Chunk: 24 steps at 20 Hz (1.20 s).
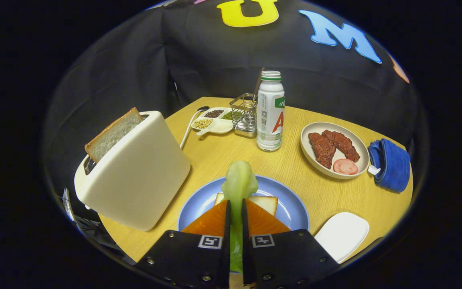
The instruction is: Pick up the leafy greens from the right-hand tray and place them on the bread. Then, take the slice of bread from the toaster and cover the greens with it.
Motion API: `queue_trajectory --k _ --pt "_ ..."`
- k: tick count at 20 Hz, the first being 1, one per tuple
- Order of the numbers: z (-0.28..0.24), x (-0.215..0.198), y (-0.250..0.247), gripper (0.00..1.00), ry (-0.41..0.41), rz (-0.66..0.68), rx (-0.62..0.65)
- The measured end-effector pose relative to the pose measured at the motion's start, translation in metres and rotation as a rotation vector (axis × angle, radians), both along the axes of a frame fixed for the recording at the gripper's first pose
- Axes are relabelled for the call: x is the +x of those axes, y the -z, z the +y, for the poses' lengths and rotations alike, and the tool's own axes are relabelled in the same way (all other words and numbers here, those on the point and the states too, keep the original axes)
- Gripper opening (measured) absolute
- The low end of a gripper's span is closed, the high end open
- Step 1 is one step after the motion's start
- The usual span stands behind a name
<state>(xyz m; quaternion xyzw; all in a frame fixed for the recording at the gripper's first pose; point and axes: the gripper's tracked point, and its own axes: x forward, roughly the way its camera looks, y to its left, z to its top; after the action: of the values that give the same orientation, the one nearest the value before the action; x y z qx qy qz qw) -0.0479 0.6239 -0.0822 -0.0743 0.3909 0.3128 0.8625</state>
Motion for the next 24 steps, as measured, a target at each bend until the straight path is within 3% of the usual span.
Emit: queue_trajectory --k 3,13,22,24 --pt "-0.004 0.003 -0.003 0.28 -0.006 -0.021 -0.023" --pt "-0.012 -0.003 -0.009 0.28 0.0 -0.052 0.0" --pt "-0.001 -0.039 -0.038 0.28 -0.03 -0.161 0.043" --pt "0.006 -0.051 -0.045 0.44 -0.054 -0.186 0.059"
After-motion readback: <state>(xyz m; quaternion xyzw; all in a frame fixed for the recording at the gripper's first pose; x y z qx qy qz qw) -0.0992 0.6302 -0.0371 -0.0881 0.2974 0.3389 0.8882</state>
